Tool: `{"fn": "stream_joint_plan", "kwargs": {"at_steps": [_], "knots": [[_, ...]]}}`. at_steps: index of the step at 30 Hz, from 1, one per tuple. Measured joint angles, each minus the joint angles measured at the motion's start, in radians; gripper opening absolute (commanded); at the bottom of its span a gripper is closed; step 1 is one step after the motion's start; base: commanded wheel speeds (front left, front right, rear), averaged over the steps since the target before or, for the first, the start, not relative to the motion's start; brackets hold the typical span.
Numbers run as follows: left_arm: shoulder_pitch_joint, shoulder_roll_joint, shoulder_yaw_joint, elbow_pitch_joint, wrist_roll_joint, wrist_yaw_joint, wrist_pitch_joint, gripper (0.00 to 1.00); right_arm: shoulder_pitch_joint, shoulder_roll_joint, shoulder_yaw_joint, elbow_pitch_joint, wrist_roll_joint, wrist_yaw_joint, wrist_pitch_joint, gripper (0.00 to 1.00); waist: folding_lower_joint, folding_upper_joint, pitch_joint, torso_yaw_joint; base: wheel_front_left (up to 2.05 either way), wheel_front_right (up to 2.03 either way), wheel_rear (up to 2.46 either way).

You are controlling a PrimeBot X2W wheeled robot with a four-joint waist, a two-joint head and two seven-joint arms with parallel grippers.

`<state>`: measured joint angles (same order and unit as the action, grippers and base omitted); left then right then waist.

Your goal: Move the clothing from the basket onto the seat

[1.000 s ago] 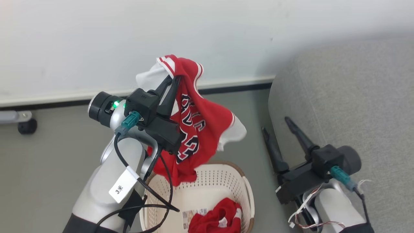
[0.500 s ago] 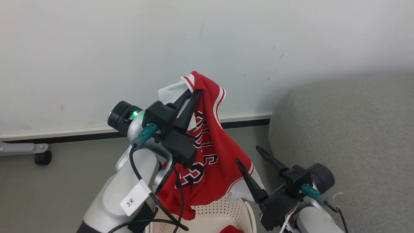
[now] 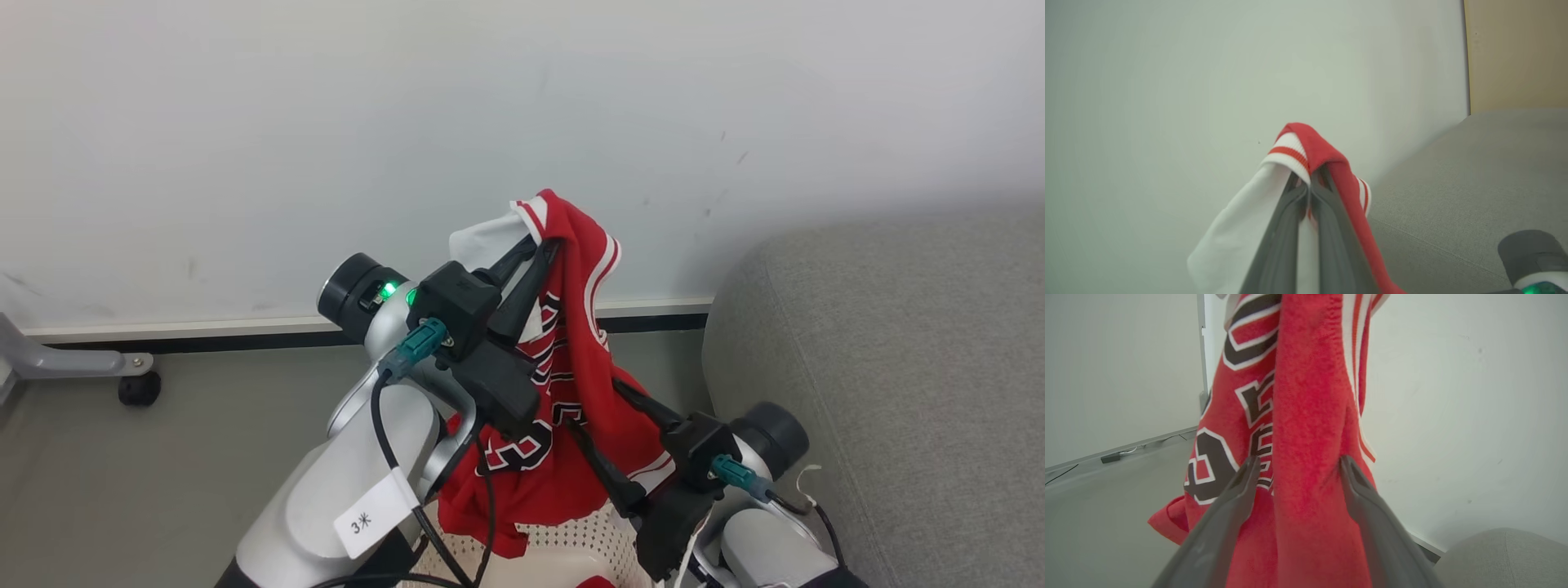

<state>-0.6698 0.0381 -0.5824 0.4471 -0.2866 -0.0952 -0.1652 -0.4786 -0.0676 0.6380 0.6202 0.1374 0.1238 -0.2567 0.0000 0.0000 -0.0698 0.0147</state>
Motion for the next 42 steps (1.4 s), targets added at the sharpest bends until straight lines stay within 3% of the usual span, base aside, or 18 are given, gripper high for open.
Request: {"fn": "stream_joint_plan", "kwargs": {"at_steps": [10, 11, 12, 13, 14, 15, 27, 30, 31, 32, 42], "knots": [[-0.001, 0.000, -0.034, -0.054, -0.025, 0.016, 0.030, 0.00, -0.115, 0.003, 0.015, 0.142, -0.004, 0.001, 0.000, 1.00, 0.0000, 0.0000, 0.006, 0.014, 0.00, 0.00, 0.00], [-0.001, 0.000, -0.037, -0.056, -0.029, 0.017, 0.033, 0.00, -0.126, 0.003, 0.018, 0.157, -0.002, 0.001, 0.000, 0.74, 0.0000, 0.0000, 0.007, 0.016, 0.00, 0.00, 0.00], [-0.002, 0.001, -0.040, -0.059, -0.029, 0.018, 0.033, 0.00, -0.135, 0.003, 0.022, 0.170, 0.004, 0.001, 0.000, 0.74, 0.0001, 0.0000, 0.009, 0.017, 0.00, 0.00, 0.00], [-0.002, 0.000, -0.041, -0.062, -0.029, 0.020, 0.037, 0.00, -0.143, 0.003, 0.028, 0.182, 0.005, 0.001, 0.000, 0.40, 0.0000, 0.0000, 0.010, 0.019, 0.00, 0.00, 0.00], [-0.002, 0.000, -0.043, -0.064, -0.031, 0.025, 0.040, 0.00, -0.150, 0.003, 0.032, 0.190, 0.010, 0.001, 0.000, 0.24, 0.0000, 0.0000, 0.011, 0.020, 0.00, 0.00, 0.00], [-0.002, 0.000, -0.044, -0.064, -0.033, 0.025, 0.040, 0.00, -0.153, 0.003, 0.035, 0.191, 0.018, 0.001, 0.000, 0.00, 0.0001, 0.0000, 0.013, 0.022, 0.00, 0.00, 0.00], [0.032, 0.035, 0.026, -0.054, -0.066, 0.069, 0.053, 0.00, -0.185, 0.005, 0.061, 0.173, 0.106, 0.001, 0.000, 0.00, 0.0001, 0.0000, 0.028, -0.009, 0.00, 0.00, 0.00], [0.057, 0.047, 0.047, -0.051, -0.075, 0.079, 0.048, 0.50, -0.192, 0.003, 0.051, 0.159, 0.110, 0.001, 0.000, 0.00, 0.0000, 0.0000, 0.029, -0.029, 0.00, 0.00, 0.00], [0.065, 0.049, 0.052, -0.050, -0.078, 0.081, 0.045, 0.87, -0.192, 0.000, 0.047, 0.156, 0.112, 0.001, 0.000, 0.00, 0.0001, 0.0000, 0.029, -0.036, 0.00, 0.00, 0.00], [0.072, 0.051, 0.058, -0.050, -0.083, 0.088, 0.039, 1.00, -0.192, -0.006, 0.041, 0.152, 0.117, 0.001, 0.000, 0.00, 0.0001, 0.0000, 0.029, -0.043, 0.00, 0.00, 0.00], [0.163, 0.066, 0.084, -0.053, -0.099, 0.113, 0.004, 1.00, -0.187, -0.083, -0.033, 0.076, 0.132, 0.001, 0.000, 0.00, 0.0000, 0.0000, 0.024, -0.121, 0.00, 0.00, 0.00]]}}
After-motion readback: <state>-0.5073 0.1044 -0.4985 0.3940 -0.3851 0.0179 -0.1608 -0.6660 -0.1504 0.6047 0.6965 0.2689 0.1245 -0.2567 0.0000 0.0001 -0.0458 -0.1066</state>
